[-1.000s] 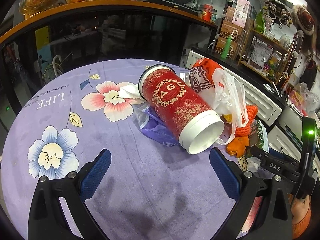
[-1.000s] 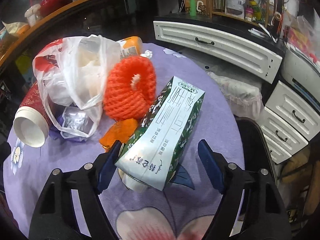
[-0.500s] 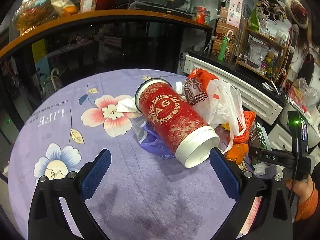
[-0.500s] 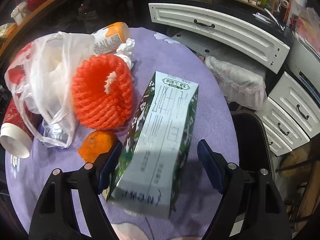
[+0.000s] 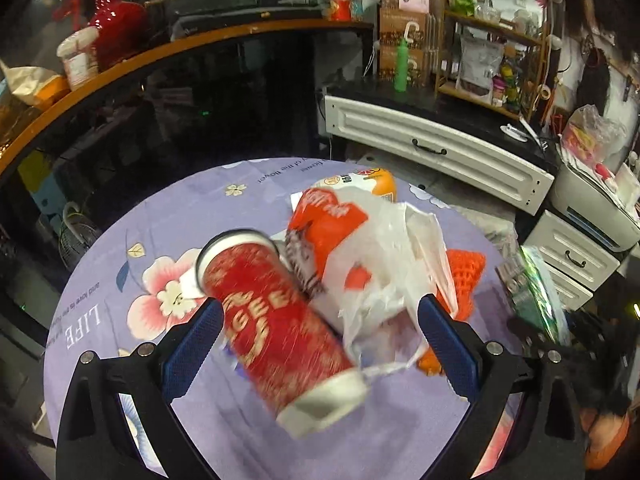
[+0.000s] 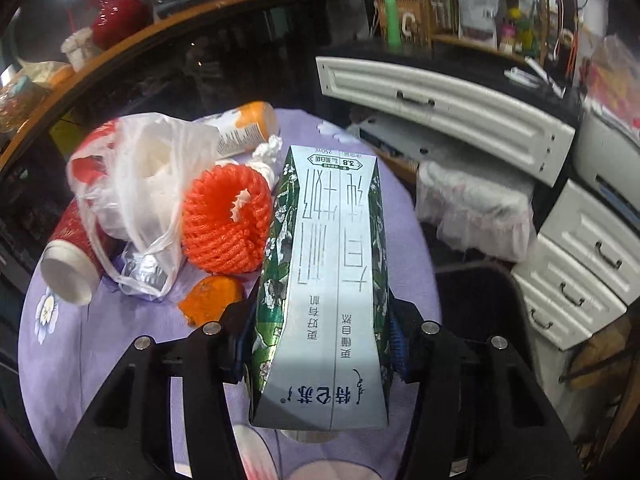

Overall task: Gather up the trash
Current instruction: 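Lift the carton with the right gripper while the left gripper grasps the red-white plastic bag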

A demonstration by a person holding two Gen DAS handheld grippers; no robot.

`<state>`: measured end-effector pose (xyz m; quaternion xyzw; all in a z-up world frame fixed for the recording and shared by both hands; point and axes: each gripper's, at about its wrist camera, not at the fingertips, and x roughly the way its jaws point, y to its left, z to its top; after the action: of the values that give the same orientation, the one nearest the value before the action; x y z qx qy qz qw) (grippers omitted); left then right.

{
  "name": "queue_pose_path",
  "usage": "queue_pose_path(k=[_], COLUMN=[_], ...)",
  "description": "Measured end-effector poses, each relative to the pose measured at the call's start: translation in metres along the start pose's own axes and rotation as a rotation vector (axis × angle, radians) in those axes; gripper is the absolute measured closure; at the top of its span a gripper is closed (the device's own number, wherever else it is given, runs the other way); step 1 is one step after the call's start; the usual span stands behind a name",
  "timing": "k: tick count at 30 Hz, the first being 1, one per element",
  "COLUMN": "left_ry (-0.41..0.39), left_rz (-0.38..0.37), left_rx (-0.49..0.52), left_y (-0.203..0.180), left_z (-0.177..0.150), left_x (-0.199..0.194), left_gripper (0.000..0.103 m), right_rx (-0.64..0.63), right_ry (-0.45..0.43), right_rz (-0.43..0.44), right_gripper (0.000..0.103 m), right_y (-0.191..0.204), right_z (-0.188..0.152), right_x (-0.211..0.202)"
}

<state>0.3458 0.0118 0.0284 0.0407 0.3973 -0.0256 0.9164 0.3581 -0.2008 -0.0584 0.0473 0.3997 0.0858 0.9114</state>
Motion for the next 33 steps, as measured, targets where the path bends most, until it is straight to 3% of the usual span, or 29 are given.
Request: queue_pose_path(k=[2, 5, 7, 8, 10, 11, 16, 24, 28, 33], left_ry=[0.050, 0.090, 0.114, 0.115, 0.104, 0.088, -0.056, -0.238, -0.241, -0.167], left_rz=[0.017, 0.020, 0.005, -0.001, -0.018, -0.020, 0.003, -0.131, -0.226, -0.354], left_rx=[0.029, 0.017, 0.010, 0.007, 0.007, 0.009, 0.030, 0.081, 0.145, 0.208], left_y=[-0.007, -0.010, -0.014, -0.015, -0.018, -0.019, -0.023, -0.067, -0.119, -0.196], left_z=[0.011, 0.020, 0.023, 0.024, 0.023, 0.023, 0.028, 0.034, 0.023, 0.004], left_x=[0.021, 0.041, 0.052, 0.055, 0.053, 0.049, 0.008, -0.078, -0.084, -0.058], left_gripper=[0.008, 0.027, 0.055, 0.062, 0.093, 0.096, 0.100, 0.100, 0.100, 0.100], right_rx=[-0.027, -0.068, -0.086, -0.095, -0.102, -0.100, -0.085, -0.043, -0.007, 0.064], right_ry=[-0.028, -0.064, -0.081, -0.092, -0.113, -0.126, -0.158, -0.204, -0.220, -0.233], right_rz=[0.002, 0.006, 0.005, 0.006, 0.027, 0.040, 0.056, 0.043, 0.003, -0.095], right_gripper=[0.050, 0.050, 0.050, 0.050, 0.050, 0.050, 0.050, 0.050, 0.050, 0.050], right_y=[-0.001, -0.004, -0.005, -0.006, -0.011, -0.014, -0.029, -0.056, -0.080, -0.128], right_z=[-0.005, -0.017, -0.022, -0.025, -0.030, -0.033, -0.038, -0.054, -0.067, -0.087], right_x=[-0.011, -0.027, -0.035, -0.039, -0.048, -0.052, -0.062, -0.086, -0.103, -0.127])
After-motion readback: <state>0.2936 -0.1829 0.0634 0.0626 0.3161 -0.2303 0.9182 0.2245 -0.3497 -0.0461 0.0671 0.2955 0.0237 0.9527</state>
